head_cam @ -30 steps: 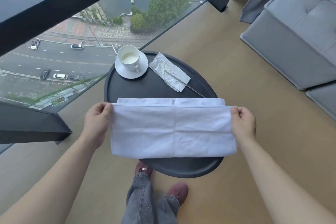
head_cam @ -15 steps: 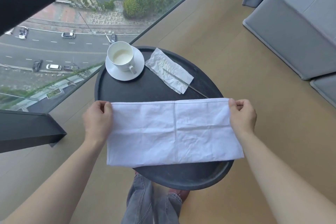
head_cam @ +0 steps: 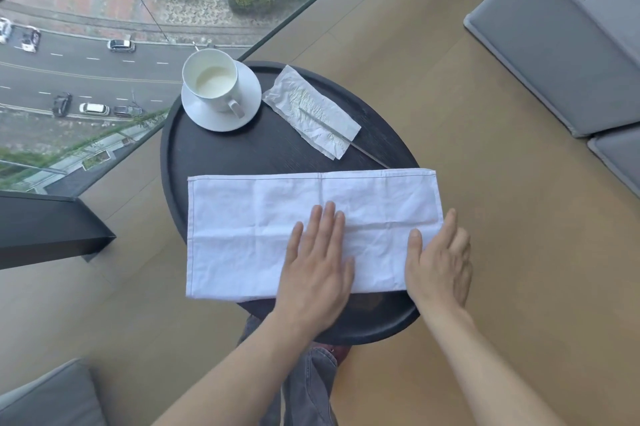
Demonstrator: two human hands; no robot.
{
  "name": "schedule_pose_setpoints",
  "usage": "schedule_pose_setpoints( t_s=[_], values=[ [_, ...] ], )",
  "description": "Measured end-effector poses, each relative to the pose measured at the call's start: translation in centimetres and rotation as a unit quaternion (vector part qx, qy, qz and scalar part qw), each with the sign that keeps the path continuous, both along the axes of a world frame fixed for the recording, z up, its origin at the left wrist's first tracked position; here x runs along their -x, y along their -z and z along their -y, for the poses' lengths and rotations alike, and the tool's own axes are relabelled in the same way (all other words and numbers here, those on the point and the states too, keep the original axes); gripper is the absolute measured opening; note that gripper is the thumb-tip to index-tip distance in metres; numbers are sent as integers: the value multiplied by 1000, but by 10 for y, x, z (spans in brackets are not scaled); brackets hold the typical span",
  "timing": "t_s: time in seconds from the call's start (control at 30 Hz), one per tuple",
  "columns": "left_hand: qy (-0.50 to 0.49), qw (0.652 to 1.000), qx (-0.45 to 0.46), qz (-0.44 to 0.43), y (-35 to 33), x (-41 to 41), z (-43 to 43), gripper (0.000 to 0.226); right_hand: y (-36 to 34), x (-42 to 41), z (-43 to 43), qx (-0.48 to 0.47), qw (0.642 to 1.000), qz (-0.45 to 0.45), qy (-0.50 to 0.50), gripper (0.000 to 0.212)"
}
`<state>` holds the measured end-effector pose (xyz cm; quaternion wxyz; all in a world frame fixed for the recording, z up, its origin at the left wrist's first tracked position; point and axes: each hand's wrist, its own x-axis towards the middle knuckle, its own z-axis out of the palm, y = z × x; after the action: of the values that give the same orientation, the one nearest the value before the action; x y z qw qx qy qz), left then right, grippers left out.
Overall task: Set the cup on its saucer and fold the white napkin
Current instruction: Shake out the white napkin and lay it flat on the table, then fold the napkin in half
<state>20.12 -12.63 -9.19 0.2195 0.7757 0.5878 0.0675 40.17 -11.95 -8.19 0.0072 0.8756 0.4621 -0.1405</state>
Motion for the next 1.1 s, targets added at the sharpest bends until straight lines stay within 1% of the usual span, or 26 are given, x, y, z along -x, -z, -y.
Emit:
schedule_pose_setpoints(
  t_s=[0.07, 0.1, 0.2, 0.23, 0.3, 0.43, 0.5, 0.63, 0.77, 0.87, 0.93, 1.0, 1.1],
  values=[
    [20, 1000, 5, -10, 6, -17, -1, 66, 0, 8, 3, -9, 997, 49, -57, 73],
    [26, 1000, 4, -13, 10, -24, -2, 65, 1, 13, 4, -17, 993, 53, -103, 70],
    [25, 999, -2, -29, 21, -31, -8, 61, 9, 28, 3, -33, 960, 8, -279, 65],
    [23, 999, -8, -40, 23, -29, -9, 61, 14, 31, 2, -31, 949, -10, -312, 63],
    [15, 998, -10, -63, 25, -16, -11, 64, 22, 30, -1, -13, 944, -23, -328, 64],
    [-20, 994, -12, -109, 26, 33, -14, 77, 28, 12, 1, 12, 955, 14, -295, 71],
    [-41, 990, -5, -134, 27, 62, -15, 80, 26, 6, 1, 16, 963, 18, -270, 73],
    [-97, 982, 19, -161, 28, 108, -12, 83, 25, 7, 0, 21, 966, 25, -258, 74],
    [-114, 980, 24, -163, 27, 127, -12, 85, 23, 1, 1, 9, 971, 38, -237, 72],
    [-134, 976, 14, -170, 23, 129, -12, 86, 21, -10, 3, 2, 982, 21, -187, 72],
    [-117, 980, 5, -163, 18, 117, -9, 85, 19, -16, 5, 6, 991, -22, -132, 78],
    [-65, 988, -17, -140, 14, 94, -8, 83, 15, -21, 5, 8, 995, -53, -79, 85],
    [6, 993, -52, -104, 15, 52, -10, 80, 6, -26, 3, 32, 996, -78, -32, 90]
  ],
)
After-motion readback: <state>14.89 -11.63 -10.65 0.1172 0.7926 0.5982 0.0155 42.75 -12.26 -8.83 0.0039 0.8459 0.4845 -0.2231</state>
